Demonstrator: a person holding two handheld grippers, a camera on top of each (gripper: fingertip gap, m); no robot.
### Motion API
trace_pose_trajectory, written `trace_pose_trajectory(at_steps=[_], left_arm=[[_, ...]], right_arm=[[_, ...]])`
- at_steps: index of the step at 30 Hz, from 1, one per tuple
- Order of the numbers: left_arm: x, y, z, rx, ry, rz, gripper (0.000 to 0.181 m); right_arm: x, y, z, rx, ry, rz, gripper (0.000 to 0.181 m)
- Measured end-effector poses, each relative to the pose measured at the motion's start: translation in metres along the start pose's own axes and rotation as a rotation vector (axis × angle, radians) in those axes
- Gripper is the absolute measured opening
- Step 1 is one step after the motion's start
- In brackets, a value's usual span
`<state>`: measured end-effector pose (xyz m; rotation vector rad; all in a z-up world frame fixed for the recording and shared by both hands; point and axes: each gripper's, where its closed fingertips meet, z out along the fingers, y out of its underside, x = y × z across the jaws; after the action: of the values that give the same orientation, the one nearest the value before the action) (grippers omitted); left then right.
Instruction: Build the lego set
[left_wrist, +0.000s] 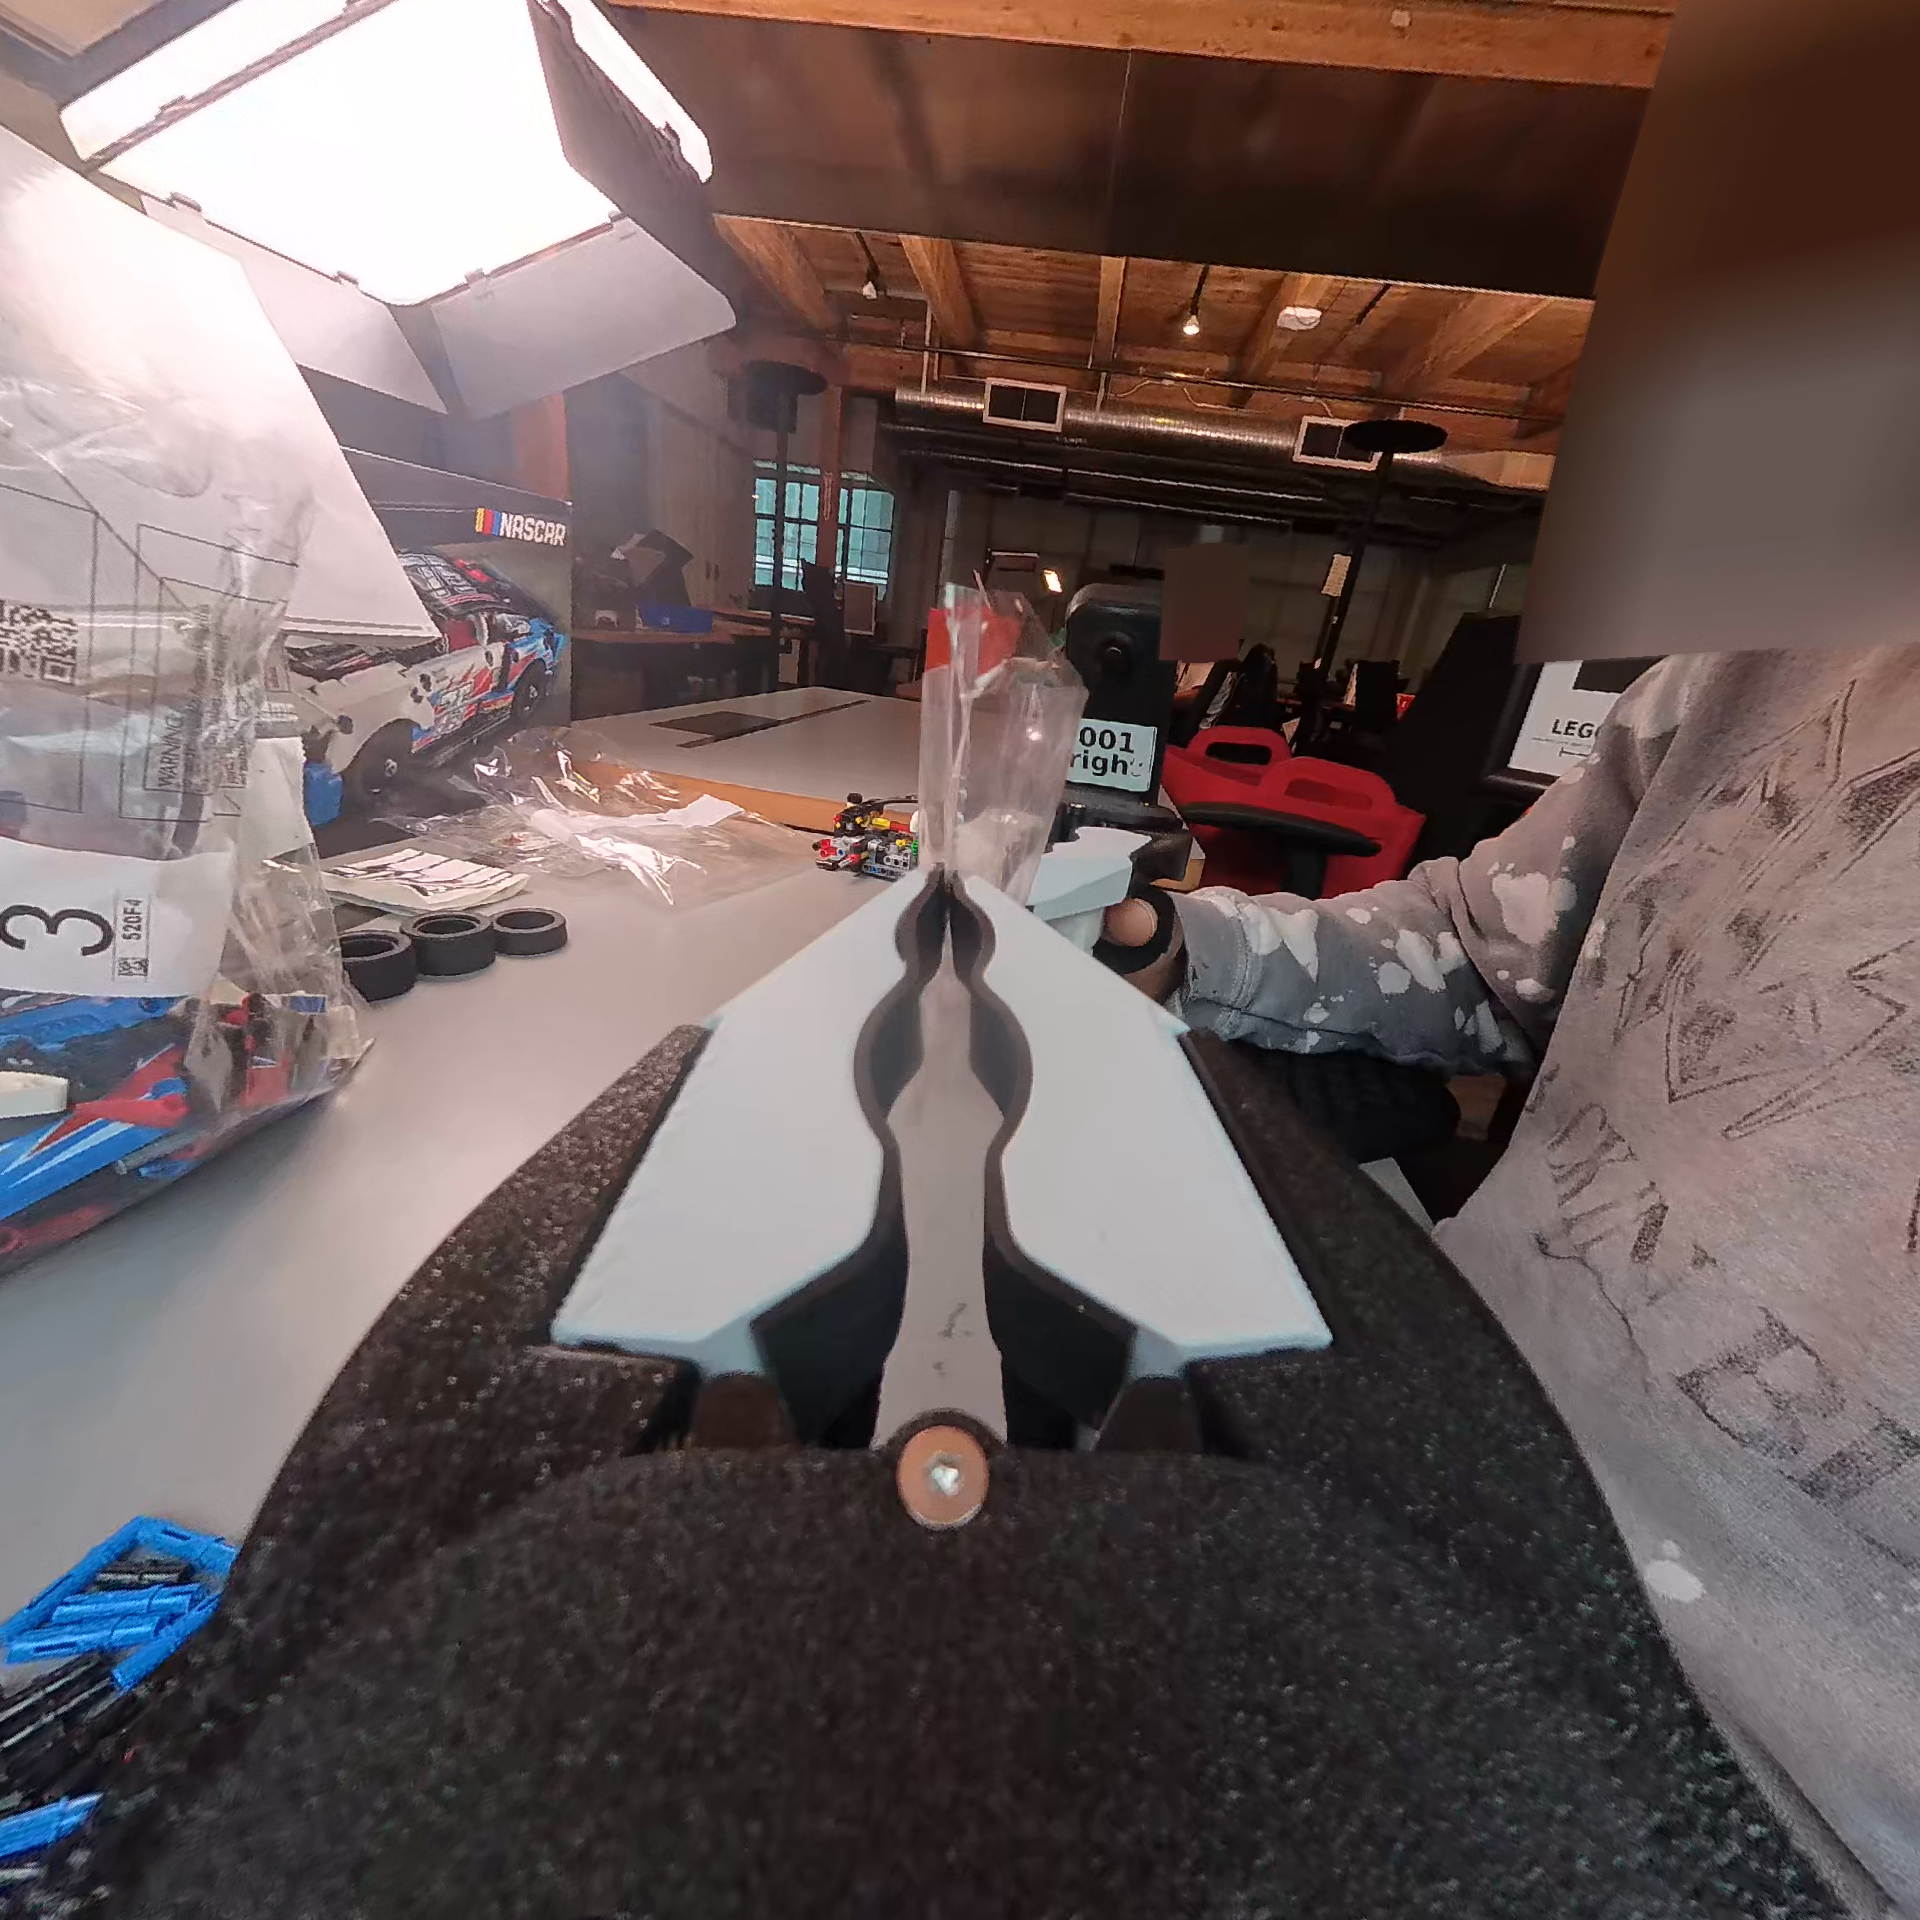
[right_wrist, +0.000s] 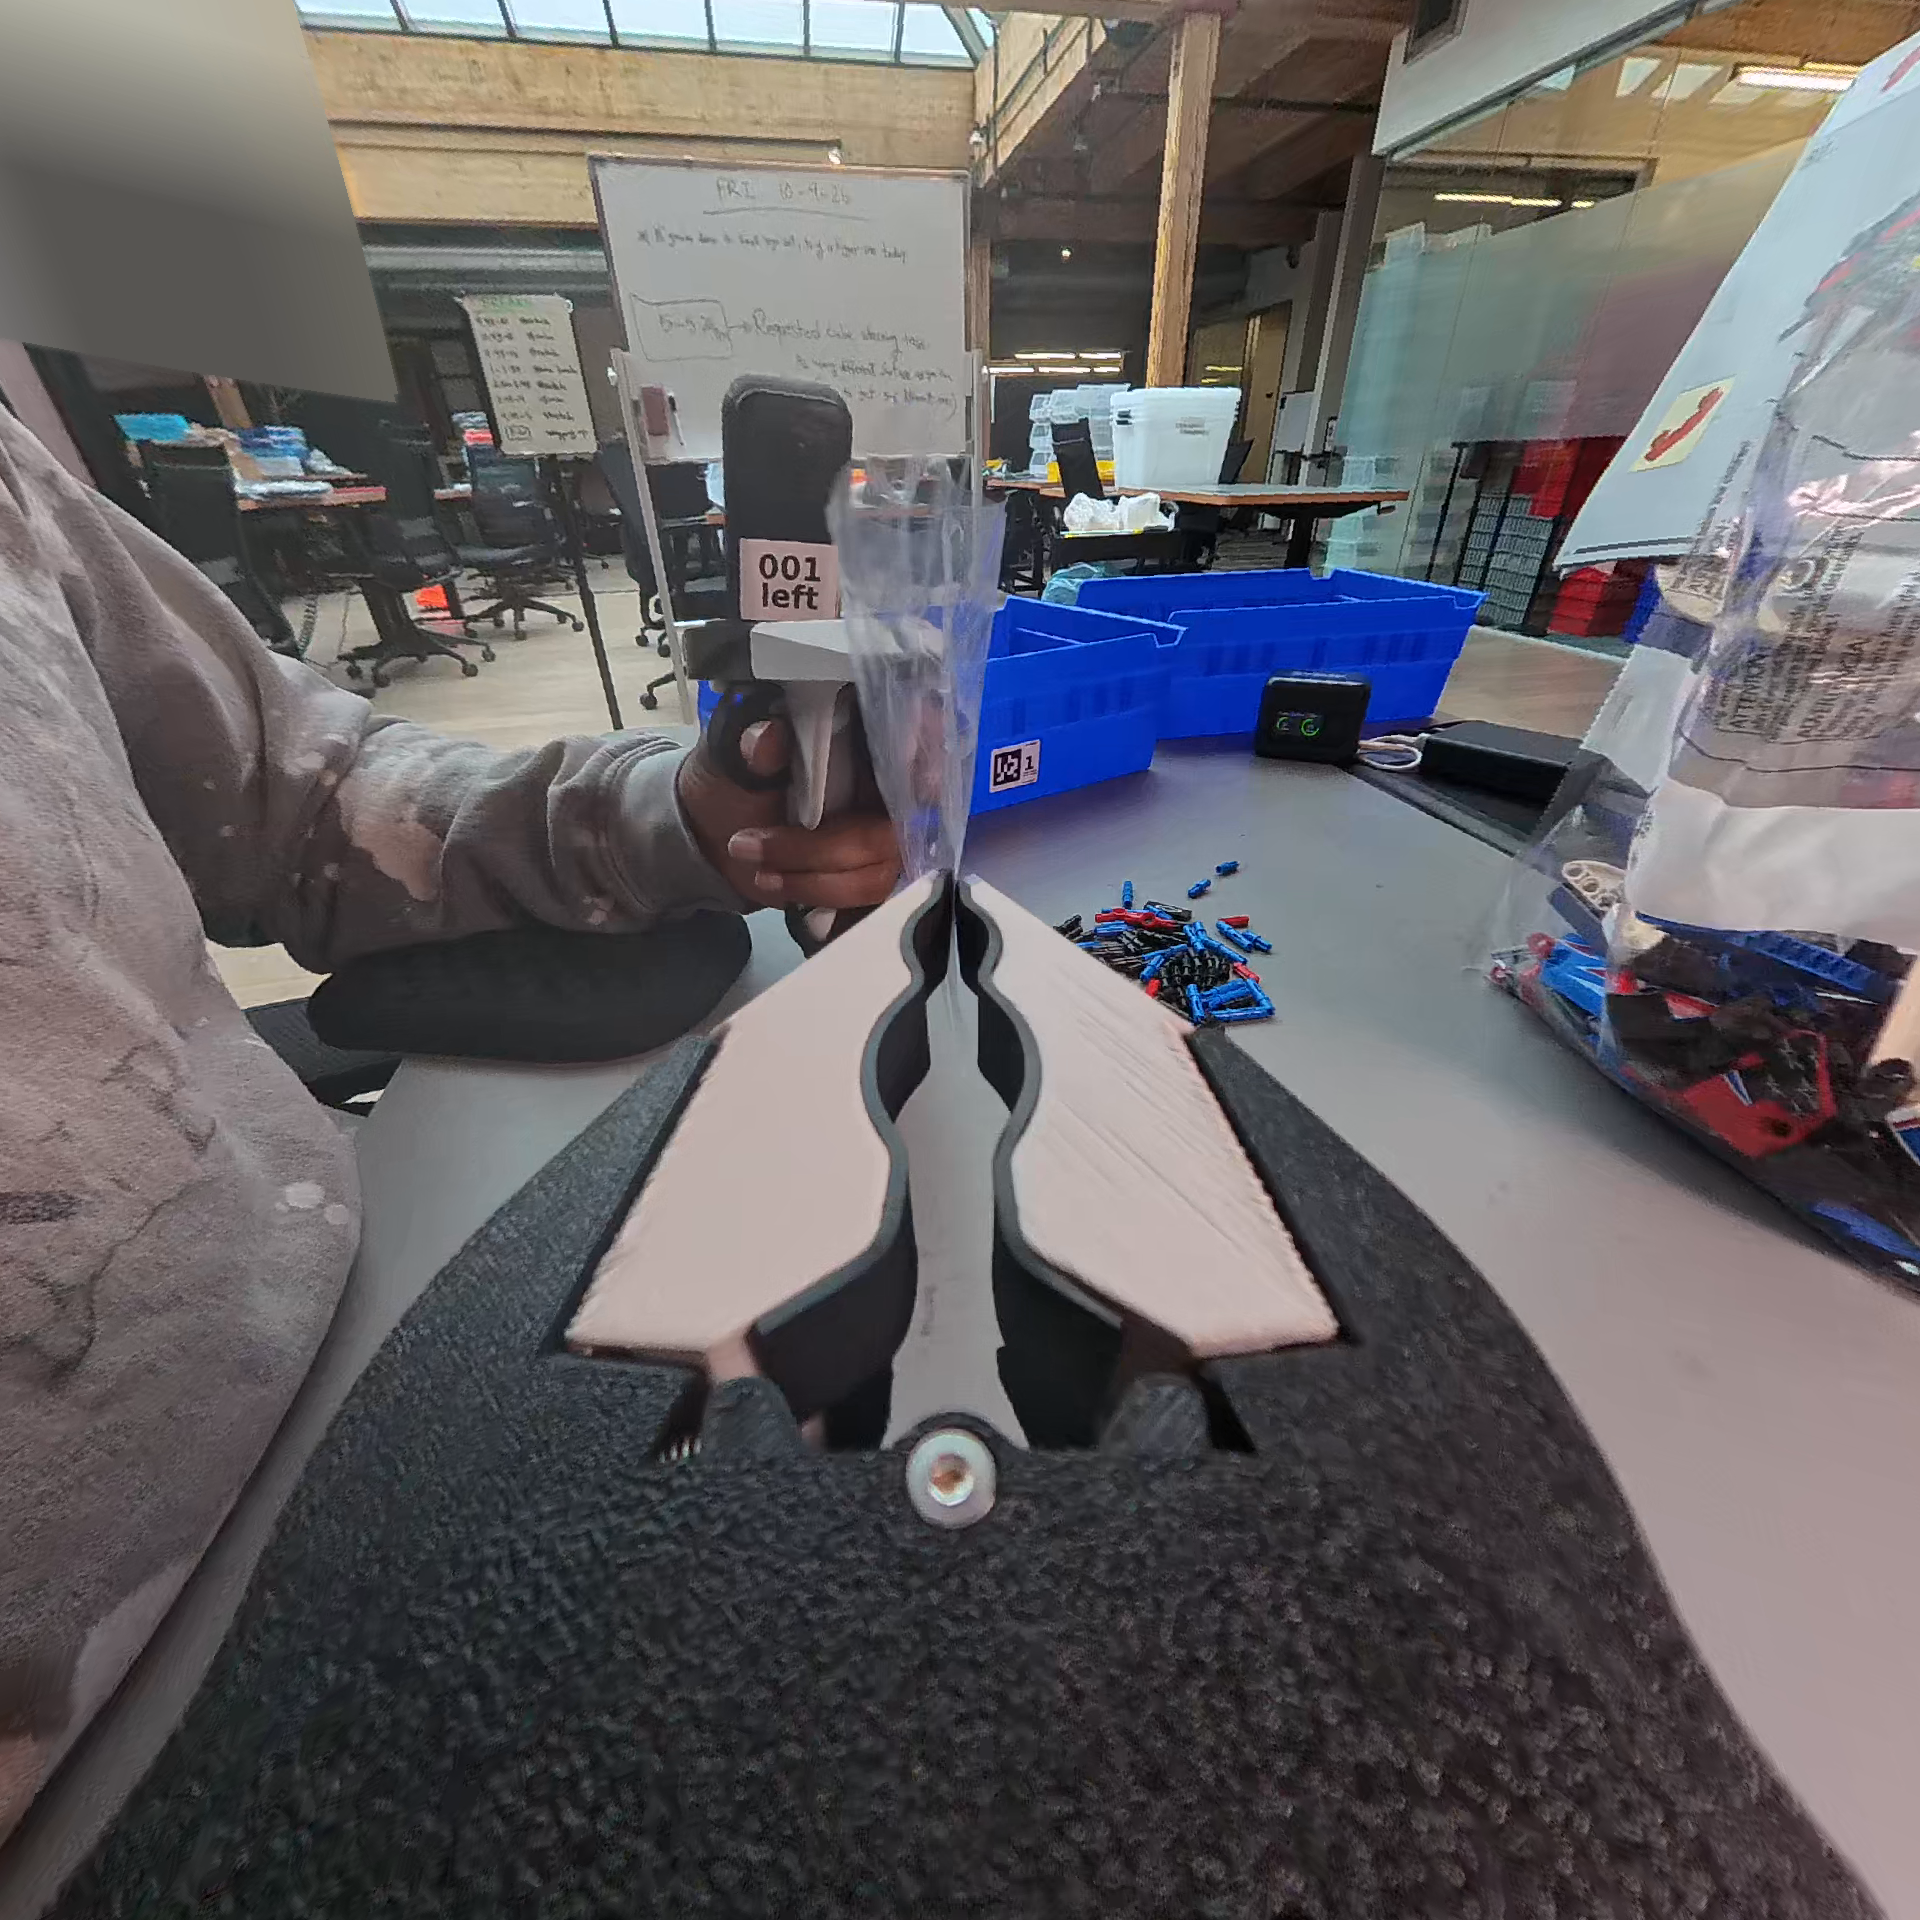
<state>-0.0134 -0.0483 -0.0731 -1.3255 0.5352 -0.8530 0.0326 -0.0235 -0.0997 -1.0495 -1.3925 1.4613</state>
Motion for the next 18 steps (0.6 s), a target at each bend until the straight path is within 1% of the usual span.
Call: trace_pose_trajectory(at_steps=[5, 7, 10, 13, 14, 15, 16, 17, 18], left_arm=[[0.005, 0.017, 0.008, -0.086, 0.012, 0.017, 0.002], [0.002, 0.017, 0.006, -0.105, -0.001, 0.022, 0.012], [-0.003, 0.019, 0.0, -0.167, -0.009, 0.018, 0.037], [-0.015, 0.01, -0.012, -0.197, -0.064, 0.03, 0.048], [-0.021, 0.006, -0.018, -0.215, -0.099, 0.026, 0.049], [-0.033, 0.005, -0.026, -0.246, -0.165, 0.013, 0.046], [-0.049, 0.008, -0.035, -0.301, -0.255, -0.011, 0.04], [-0.067, 0.017, -0.047, -0.385, -0.362, -0.037, 0.035], [-0.084, 0.03, -0.059, -0.484, -0.464, -0.051, 0.035]], right_arm=[[0.0, 0.004, 0.0, -0.032, 0.016, -0.034, 0.0], [0.003, 0.005, -0.002, -0.046, 0.034, -0.047, 0.0], [0.01, 0.007, -0.008, -0.063, 0.071, -0.074, 0.0], [0.015, 0.01, -0.013, -0.085, 0.102, -0.113, 0.0], [0.017, 0.011, -0.014, -0.095, 0.113, -0.125, 0.0], [0.019, 0.013, -0.016, -0.108, 0.123, -0.139, 0.0], [0.022, 0.014, -0.018, -0.123, 0.141, -0.152, 0.0], [0.027, 0.015, -0.021, -0.136, 0.164, -0.162, 0.0], [0.032, 0.016, -0.024, -0.144, 0.182, -0.164, 0.0]])
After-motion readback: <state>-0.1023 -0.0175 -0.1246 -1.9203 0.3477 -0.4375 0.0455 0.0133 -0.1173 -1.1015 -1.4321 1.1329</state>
